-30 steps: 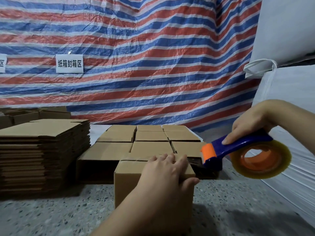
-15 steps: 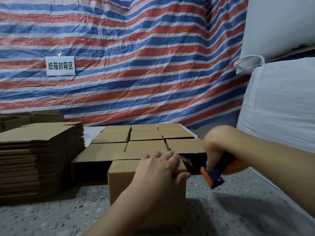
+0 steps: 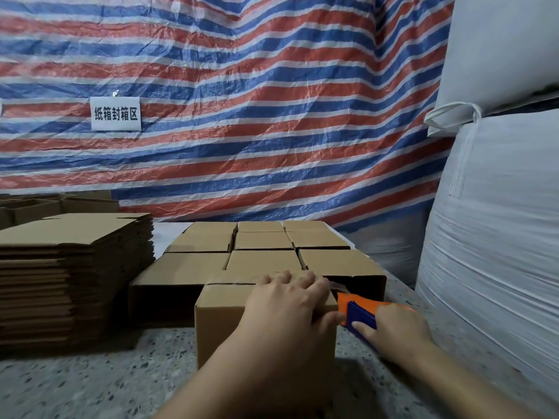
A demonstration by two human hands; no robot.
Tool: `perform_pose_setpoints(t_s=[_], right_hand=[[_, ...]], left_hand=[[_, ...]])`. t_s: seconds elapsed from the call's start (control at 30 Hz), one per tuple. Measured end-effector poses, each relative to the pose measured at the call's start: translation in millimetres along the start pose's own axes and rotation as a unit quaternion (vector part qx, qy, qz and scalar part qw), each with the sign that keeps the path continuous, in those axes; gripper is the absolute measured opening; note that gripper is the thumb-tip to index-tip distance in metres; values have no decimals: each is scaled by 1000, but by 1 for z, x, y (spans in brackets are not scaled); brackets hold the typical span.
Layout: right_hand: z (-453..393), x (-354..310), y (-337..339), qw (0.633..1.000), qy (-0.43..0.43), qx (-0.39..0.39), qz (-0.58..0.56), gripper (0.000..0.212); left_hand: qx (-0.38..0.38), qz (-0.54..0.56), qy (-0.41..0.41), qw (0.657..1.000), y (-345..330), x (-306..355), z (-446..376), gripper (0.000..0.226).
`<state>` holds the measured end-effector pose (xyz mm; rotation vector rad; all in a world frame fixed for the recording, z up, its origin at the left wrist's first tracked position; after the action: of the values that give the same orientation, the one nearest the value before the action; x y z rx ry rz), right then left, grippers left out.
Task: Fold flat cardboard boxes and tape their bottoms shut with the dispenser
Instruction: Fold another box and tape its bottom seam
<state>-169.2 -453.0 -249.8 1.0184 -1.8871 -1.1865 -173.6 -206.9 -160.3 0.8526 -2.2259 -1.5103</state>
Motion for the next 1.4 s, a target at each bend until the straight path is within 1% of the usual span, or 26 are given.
perform_pose_setpoints(t_s=[0.07,0.17,0.2,0.23,0.3,0.33,0.37,0.4,0.43,0.47,0.5,0.53,0.6,0.67,0.77,0.83,0.9,0.97,1.1,1.23,1.4], right_hand=[[3,1,-4,1000,-6,0,7,61],[2,-1,9,999,-30,-13,13,77],[2,-3,19,999,-39,-1,3,81],[1,-5,31,999,-43,29,-15,82],[2,-8,58,989,-53,91,-103,81],[3,-10,68,975,-57,89,-196,80],[3,-13,74,943,-67,51,-321,79],[5,-18,78,891,-84,-14,-445,76],[8,-25,81,836,-105,-77,-533,72],[13,-30,83,793,-118,-127,-584,69],[17,-35,84,767,-120,-158,-611,66],[19,-39,84,750,-118,-175,-627,62],[22,-44,84,729,-111,-187,-649,50],[23,-49,82,720,-103,-180,-663,40],[26,-54,78,710,-100,-170,-676,33],[32,-60,76,702,-104,-176,-683,35],[38,-68,74,680,-110,-179,-703,42],[42,-73,72,664,-120,-173,-717,41],[47,-77,69,621,-146,-174,-750,41],[49,-80,68,611,-158,-163,-758,41],[50,-82,64,590,-190,-166,-767,44]], left_hand=[[6,-1,-2,1000,0,0,0,63],[2,-2,-2,1000,-1,0,0,66],[1,-3,-1,1000,-1,0,0,66],[2,-5,-1,1000,-1,0,-1,64],[6,-10,-4,1000,-1,0,-2,60],[7,-11,-4,1000,-1,0,-3,60],[8,-11,-4,1000,-2,0,-3,61],[9,-13,-5,1000,-2,0,-3,61],[11,-17,-7,1000,-3,-1,-3,61],[13,-22,-8,1000,-3,-1,-3,60],[15,-25,-9,1000,-3,-1,-3,59],[16,-26,-9,999,-3,-1,-3,58],[13,-24,-9,1000,-4,-1,-4,60],[15,-24,-11,1000,-3,0,-3,66],[21,-18,-13,1000,-2,0,-3,75],[21,-15,-14,1000,-3,-2,-3,73],[20,-14,-14,1000,-6,-3,-4,67],[26,-12,-15,999,-8,-4,-4,62],[31,-10,-14,999,-10,-5,-5,59],[36,-8,-13,999,-10,-4,-5,59],[41,-7,-11,999,-9,-2,-4,57]])
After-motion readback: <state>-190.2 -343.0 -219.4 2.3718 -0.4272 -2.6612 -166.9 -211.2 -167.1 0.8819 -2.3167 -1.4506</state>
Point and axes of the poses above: each hand's wrist, its own z-axis away from the middle knuckle, its own y-axis out of the back of the hand, x = y × z, the point moved 3 cm from there along -z, towards the middle knuckle, and after that the axes turned 2 degrees about z, right-handed, at the moved point
